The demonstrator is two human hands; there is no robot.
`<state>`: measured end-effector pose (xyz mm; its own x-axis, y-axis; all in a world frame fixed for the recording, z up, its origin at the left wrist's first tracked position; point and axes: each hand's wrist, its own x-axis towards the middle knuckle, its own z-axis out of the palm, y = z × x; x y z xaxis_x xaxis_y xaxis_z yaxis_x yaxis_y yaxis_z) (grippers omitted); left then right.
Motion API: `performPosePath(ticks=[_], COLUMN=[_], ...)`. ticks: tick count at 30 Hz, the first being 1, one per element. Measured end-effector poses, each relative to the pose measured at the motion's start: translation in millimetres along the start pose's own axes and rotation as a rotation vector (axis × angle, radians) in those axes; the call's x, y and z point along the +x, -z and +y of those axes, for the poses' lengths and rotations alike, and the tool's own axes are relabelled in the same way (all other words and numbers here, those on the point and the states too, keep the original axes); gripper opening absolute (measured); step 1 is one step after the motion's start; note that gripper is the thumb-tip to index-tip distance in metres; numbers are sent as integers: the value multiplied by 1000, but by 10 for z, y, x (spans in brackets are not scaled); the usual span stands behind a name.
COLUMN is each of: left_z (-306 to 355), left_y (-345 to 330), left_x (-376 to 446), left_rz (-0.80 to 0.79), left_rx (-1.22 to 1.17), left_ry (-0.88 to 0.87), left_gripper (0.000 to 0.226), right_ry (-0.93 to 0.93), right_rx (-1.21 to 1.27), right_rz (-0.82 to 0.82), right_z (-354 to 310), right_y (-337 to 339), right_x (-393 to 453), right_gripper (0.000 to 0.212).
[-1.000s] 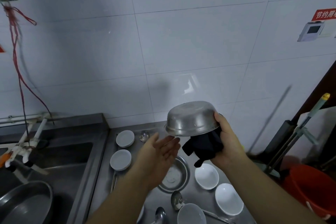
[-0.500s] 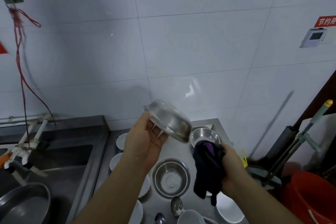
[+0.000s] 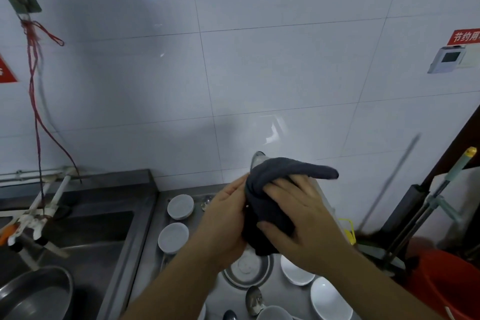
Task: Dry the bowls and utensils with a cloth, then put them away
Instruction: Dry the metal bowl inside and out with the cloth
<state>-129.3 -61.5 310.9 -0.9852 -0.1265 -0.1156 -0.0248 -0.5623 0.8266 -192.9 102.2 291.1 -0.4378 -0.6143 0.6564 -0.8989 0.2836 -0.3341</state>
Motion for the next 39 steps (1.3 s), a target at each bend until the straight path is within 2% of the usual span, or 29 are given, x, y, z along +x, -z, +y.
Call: performPosePath(ticks=[5, 9, 12, 16, 18, 23, 27, 32, 39], left_z=[32, 45, 58, 74, 88, 136, 98, -35, -36], left_y=[42, 81, 94, 70, 73, 97, 116, 133, 69], left_x=[-67, -91, -84, -46, -21, 27, 75, 144, 187], left_rz=[-34, -93, -120, -97, -90, -31, 36, 151, 207], left_rx=[113, 160, 205, 226, 227, 200, 196, 357, 374], left_ry=[13, 15, -35, -129, -165, -209, -227, -302, -286], left_gripper=[37, 34, 37, 38, 38, 36, 37, 40, 32], right_ry=[-38, -210, -431, -826, -1016, -1282, -1331, -1347, -1209], right_rx=[92, 174, 407, 819, 1023, 1318, 1470, 1558, 1263], right_rz=[-19, 56, 166, 274, 320, 413, 369, 367, 370], right_z=[21, 83, 170, 362, 386, 297, 134, -151, -371], right_y=[32, 66, 68, 61, 7, -234, -439, -548, -654], right_x=[99, 273, 420, 578, 594, 508, 448, 452, 382], right_gripper=[38, 28, 19, 34, 32, 46, 58, 65, 44])
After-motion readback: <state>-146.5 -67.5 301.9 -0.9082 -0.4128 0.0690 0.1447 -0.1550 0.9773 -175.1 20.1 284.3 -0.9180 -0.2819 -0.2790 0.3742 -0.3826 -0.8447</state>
